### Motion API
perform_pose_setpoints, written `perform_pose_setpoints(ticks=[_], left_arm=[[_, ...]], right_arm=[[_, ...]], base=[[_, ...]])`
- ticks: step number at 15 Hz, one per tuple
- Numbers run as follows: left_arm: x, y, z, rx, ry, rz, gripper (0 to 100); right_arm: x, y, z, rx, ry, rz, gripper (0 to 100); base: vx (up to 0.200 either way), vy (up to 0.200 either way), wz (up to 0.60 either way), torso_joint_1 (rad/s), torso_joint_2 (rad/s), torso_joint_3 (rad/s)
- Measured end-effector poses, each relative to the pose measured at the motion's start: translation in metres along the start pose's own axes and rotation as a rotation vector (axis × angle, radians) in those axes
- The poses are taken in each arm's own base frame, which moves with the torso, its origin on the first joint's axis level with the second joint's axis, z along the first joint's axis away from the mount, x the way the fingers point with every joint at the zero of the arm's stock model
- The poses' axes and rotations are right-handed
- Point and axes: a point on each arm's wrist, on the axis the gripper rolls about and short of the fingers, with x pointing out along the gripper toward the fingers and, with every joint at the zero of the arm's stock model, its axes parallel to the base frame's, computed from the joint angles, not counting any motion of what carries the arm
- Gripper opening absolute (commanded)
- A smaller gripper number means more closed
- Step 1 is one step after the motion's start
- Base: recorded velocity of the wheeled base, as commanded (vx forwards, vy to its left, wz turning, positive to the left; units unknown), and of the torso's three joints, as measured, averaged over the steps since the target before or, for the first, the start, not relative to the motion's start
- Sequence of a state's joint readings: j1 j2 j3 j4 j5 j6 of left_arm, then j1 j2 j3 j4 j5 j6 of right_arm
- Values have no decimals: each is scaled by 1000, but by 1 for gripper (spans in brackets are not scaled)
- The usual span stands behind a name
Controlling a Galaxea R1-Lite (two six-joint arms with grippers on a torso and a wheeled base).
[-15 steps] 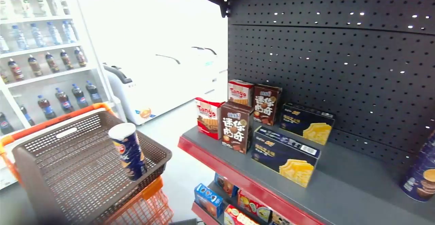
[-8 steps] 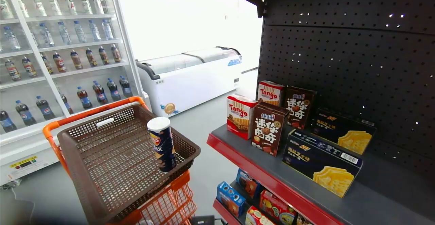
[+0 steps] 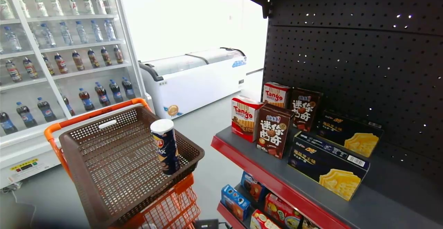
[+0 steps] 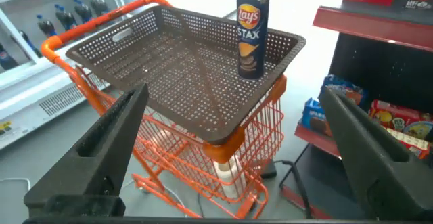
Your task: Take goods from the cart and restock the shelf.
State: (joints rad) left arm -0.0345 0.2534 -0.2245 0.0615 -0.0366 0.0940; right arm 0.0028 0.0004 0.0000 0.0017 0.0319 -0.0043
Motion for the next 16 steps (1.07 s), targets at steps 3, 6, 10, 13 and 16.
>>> perform_pose_setpoints(ticks=[3, 6, 10, 13, 16], left_arm=[[40, 5, 41, 11, 113, -25, 100], [99, 7, 68, 23, 149, -47, 100], [173, 6, 62, 24, 240, -75, 100], [218, 4, 45, 16, 290, -87, 100], [259, 2, 33, 12, 282, -116, 100]], right_arm=[[0, 0, 0, 0, 0, 0, 100], [0, 0, 0, -1, -1, 0, 100], [0, 0, 0, -1, 0, 0, 100], [0, 0, 0, -1, 0, 0, 100], [0, 0, 0, -1, 0, 0, 100]], base=[[0, 0, 0, 0, 0, 0], [0, 0, 0, 0, 0, 0], [0, 0, 0, 0, 0, 0], [0, 0, 0, 0, 0, 0], [0, 0, 0, 0, 0, 0]])
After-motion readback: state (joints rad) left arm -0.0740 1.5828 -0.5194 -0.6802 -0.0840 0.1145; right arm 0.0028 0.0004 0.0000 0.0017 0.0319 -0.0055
